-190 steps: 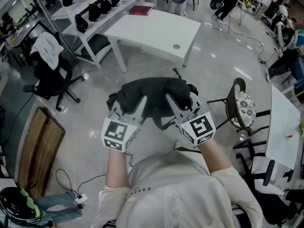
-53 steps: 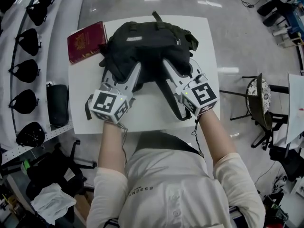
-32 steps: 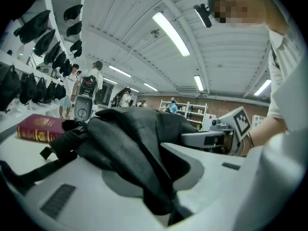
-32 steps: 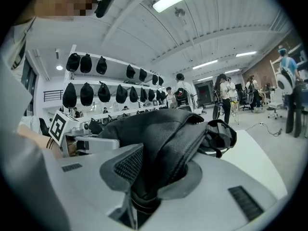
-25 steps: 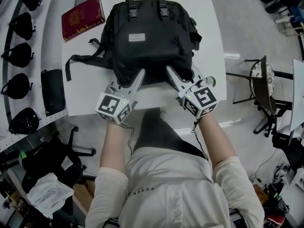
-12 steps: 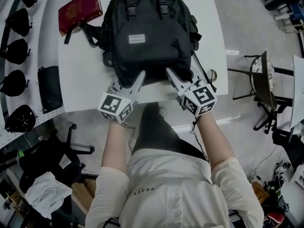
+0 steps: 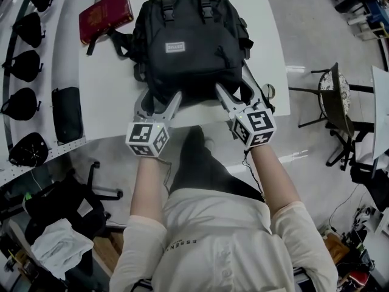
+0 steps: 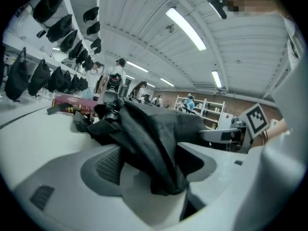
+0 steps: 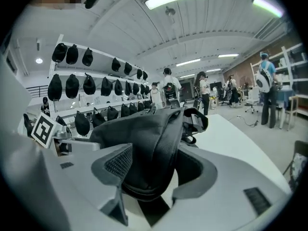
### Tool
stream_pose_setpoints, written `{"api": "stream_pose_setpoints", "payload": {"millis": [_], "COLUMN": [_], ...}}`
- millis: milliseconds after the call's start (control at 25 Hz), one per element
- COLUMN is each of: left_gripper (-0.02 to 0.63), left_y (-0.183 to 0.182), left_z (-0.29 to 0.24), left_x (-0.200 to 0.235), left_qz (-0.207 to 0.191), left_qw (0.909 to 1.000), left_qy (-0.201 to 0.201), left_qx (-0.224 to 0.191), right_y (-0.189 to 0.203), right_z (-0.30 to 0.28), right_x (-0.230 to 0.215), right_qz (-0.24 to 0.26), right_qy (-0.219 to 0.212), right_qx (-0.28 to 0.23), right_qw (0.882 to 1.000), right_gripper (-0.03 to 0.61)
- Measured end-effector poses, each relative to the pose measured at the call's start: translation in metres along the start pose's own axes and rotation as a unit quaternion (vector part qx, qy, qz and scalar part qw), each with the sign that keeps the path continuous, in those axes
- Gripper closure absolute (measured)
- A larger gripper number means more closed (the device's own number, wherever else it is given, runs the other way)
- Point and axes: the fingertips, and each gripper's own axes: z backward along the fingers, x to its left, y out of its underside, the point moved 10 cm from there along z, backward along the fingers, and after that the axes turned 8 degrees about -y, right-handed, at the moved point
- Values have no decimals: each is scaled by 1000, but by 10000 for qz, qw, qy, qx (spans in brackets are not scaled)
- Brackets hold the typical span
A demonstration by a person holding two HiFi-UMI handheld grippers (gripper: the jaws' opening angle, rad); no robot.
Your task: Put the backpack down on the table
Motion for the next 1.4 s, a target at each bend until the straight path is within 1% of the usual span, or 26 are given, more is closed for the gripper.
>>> {"api": "stream_pose_setpoints", "payload": {"millis": [80, 200, 240, 320, 400, 480, 560, 680, 720, 840, 880, 960, 1040, 1160, 1240, 1400], "left_gripper": [291, 291, 291, 291, 291, 293, 293, 305, 329, 544, 584, 606, 611, 611, 611, 610], "left_y": [-2, -8, -11, -19, -28, -37, -45, -57, -60, -70, -73, -78, -83, -94, -102, -118], "left_z": [10, 27, 33, 43, 53, 61, 69, 82, 88, 103, 107, 111, 114, 120, 124, 128], "left_x": [0, -2, -3, -9, -18, -28, -39, -53, -56, -66, -68, -71, -74, -78, -81, -83], "left_qz": [38, 143, 110, -114, -373, -546, -602, -651, -712, -797, -775, -822, -956, -1049, -1144, -1386], "left_qw": [9999, 9998, 9998, 9996, 9987, 9974, 9962, 9952, 9950, 9936, 9930, 9913, 9898, 9874, 9848, 9804], "left_qy": [-114, -139, -135, -114, -4, 187, 294, 313, 288, 296, 367, 469, 493, 538, 570, 587], "left_qx": [-30, -35, -86, -225, -338, -439, -559, -654, -634, -738, -815, -914, -937, -1052, -1176, -1268], "right_y": [-2, -6, -9, -16, -24, -32, -38, -47, -50, -60, -64, -69, -74, -85, -93, -108], "right_z": [6, 19, 24, 33, 40, 46, 54, 67, 71, 84, 88, 92, 95, 99, 101, 101], "right_x": [1, 5, 7, 12, 22, 33, 43, 56, 60, 69, 70, 73, 76, 81, 83, 87], "right_qz": [53, 167, 198, 273, 408, 545, 575, 535, 574, 679, 677, 715, 855, 995, 1055, 1261], "right_qy": [172, 418, 450, 424, 297, 93, -156, -466, -501, -497, -498, -539, -624, -736, -761, -788], "right_qx": [48, 83, 48, -76, -202, -290, -365, -488, -541, -760, -843, -966, -1005, -1056, -1122, -1214], "right_qw": [9998, 9990, 9988, 9987, 9985, 9981, 9976, 9963, 9956, 9936, 9929, 9913, 9893, 9867, 9851, 9814], "right_gripper": [319, 319, 319, 319, 319, 319, 320, 331, 364, 504, 537, 562, 563, 564, 565, 565]}}
